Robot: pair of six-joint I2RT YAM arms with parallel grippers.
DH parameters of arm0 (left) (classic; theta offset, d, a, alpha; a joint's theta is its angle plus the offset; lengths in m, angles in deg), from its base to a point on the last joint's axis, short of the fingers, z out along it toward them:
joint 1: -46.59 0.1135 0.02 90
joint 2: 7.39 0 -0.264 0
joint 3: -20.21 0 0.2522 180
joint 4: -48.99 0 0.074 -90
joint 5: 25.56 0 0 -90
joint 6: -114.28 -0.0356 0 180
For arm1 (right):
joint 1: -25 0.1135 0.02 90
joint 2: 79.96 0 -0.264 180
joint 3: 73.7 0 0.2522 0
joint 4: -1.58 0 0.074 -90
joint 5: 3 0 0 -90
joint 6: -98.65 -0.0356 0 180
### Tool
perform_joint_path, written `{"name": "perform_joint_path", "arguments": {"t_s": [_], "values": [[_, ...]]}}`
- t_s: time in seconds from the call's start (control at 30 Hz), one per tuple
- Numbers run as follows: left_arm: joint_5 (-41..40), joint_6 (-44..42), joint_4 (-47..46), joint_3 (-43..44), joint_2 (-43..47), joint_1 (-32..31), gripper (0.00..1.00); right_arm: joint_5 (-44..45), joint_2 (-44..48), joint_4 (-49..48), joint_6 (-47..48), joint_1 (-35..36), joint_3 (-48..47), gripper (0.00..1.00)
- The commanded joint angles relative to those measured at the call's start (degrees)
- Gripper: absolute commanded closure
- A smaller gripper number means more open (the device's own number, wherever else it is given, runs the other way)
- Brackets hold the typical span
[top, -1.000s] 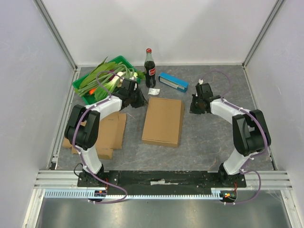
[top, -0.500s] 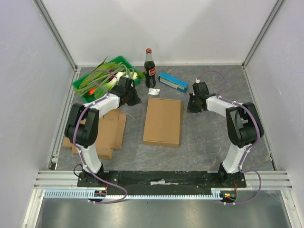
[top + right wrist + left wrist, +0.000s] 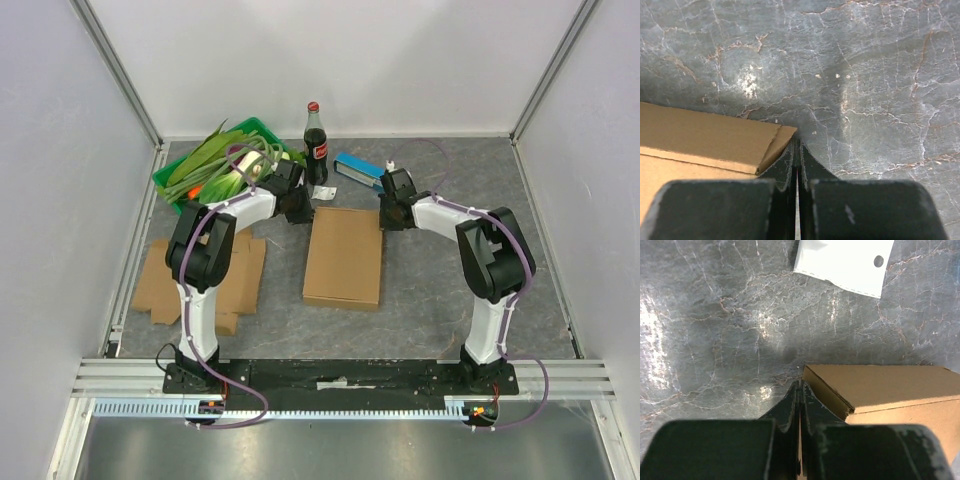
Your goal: Fold the paper box
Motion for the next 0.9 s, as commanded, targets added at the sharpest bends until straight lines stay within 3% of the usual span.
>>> {"name": "perform_joint_path", "arguments": {"t_s": [0.0, 0.13, 0.23, 0.37, 0.47, 0.57, 0.7, 0.87], "values": [[13.82, -2.29, -0.91, 3.98, -1.89, -7.13, 0.98, -8.87, -1.85, -9.80, 0.74, 9.00, -3.53, 1.00], [13.13, -2.81, 0.04, 2.31, -0.22, -7.22, 0.98, -16.69, 2.54, -22.28, -5.40, 7.08, 5.24, 1.00], [8.47, -3.43, 3.12, 2.57, 1.80, -5.04, 0.98, -11.09, 4.56, -15.73, -8.49, 0.25, 6.67, 1.00], [7.33, -2.29, 2.69, 0.38, 6.71, -0.72, 0.87, -11.10, 9.04, -8.44, -8.42, -7.16, 10.09, 1.00], [5.05, -3.26, 3.04, -1.55, 11.28, 1.04, 0.80, -6.16, 12.38, 0.87, -1.47, -6.99, 8.25, 1.00], [3.54, -4.22, 3.31, -4.28, 14.54, 1.39, 0.78, -3.51, 16.59, 2.93, 1.61, -6.99, 10.44, 1.00], [6.08, -4.14, 2.96, -8.15, 13.67, 1.22, 0.84, -11.14, 19.06, -0.58, 0.22, -6.82, 14.57, 1.00], [8.37, -0.89, -1.08, -11.49, 10.08, -2.73, 0.86, -14.68, 18.38, -10.24, -5.41, -3.04, 20.03, 1.00]]}}
